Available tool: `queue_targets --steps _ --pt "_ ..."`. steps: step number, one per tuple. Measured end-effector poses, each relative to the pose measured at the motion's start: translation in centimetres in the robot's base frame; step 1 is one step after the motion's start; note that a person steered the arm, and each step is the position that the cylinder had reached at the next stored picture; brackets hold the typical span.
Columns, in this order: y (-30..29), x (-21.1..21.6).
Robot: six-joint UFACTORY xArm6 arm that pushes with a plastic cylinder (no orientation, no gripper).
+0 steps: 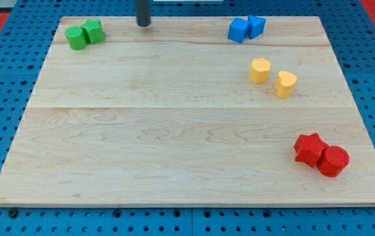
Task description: Slightly move the green blocks towards bottom
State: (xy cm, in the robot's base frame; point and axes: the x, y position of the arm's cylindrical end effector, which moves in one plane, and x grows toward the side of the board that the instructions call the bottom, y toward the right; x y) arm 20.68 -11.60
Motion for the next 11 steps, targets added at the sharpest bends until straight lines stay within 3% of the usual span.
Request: queue_targets --steps 4,8,11 --pt "-5.2 0.0" --pt "-15.2 0.0" --pt "-16.8 6.6"
